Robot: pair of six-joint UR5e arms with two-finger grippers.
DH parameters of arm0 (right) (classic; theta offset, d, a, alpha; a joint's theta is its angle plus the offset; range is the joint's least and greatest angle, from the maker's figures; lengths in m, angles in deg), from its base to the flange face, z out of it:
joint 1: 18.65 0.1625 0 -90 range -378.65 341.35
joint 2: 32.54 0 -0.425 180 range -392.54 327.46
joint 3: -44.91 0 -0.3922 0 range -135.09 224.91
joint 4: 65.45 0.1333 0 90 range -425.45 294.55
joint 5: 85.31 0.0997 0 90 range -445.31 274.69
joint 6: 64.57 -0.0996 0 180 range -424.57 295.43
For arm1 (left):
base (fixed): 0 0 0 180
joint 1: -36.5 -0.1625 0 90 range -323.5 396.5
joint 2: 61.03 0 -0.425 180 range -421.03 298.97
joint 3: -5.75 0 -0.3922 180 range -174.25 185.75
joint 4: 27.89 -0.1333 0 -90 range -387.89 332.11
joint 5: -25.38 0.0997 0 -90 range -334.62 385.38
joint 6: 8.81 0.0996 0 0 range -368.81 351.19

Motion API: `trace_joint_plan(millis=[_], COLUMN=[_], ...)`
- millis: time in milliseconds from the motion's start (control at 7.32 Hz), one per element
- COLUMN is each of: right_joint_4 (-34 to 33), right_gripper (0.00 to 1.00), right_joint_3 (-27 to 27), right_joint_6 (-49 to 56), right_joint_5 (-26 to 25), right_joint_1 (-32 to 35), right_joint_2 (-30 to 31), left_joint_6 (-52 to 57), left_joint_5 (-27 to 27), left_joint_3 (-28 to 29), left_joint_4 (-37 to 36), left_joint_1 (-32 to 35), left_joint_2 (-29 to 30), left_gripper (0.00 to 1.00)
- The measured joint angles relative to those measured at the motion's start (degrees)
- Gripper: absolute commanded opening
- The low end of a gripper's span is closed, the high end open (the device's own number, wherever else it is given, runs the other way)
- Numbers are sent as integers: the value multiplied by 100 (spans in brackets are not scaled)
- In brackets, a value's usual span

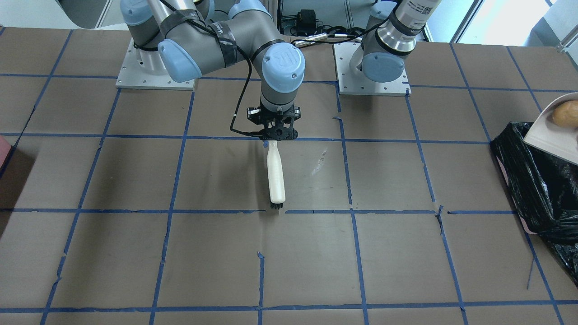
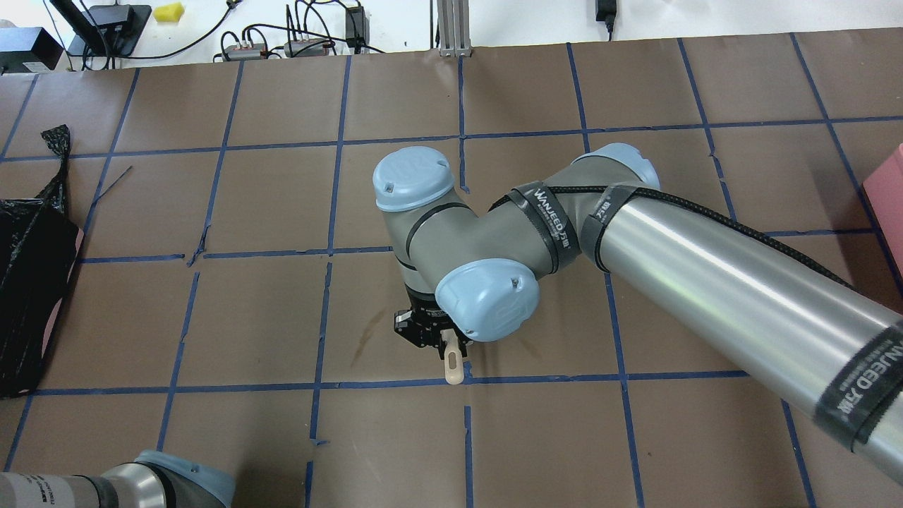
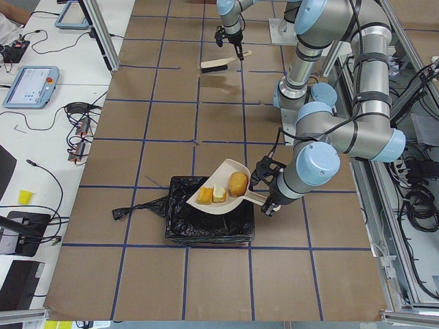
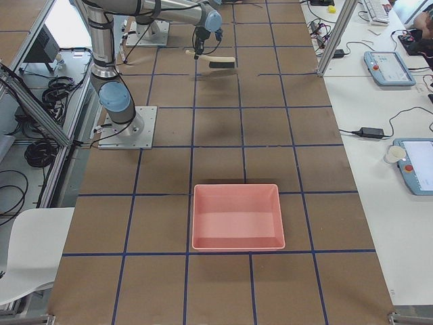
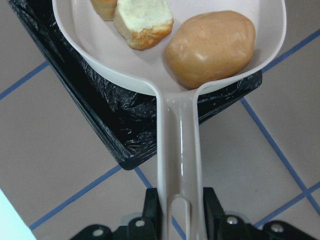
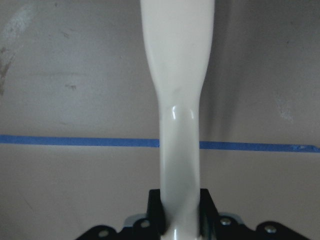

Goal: Sweep and dump trash in nearest bin
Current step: 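Tilt the dustpan with the left gripper to dump trash into the bin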

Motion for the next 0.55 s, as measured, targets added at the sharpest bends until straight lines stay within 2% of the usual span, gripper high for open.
trace_joint_plan(millis=[546], right_joint_4=[-638], right_gripper=[3], right_joint_3=[361], right_joint_6=[-38], right_joint_5=[146], right_joint_1=[-56], right_joint_2=[-38], left_joint_6=[-31], left_joint_5=[790], left_joint_3=[141], left_joint_4=[-278], left_joint_1=[224], left_joint_2=[-52], left_gripper=[14])
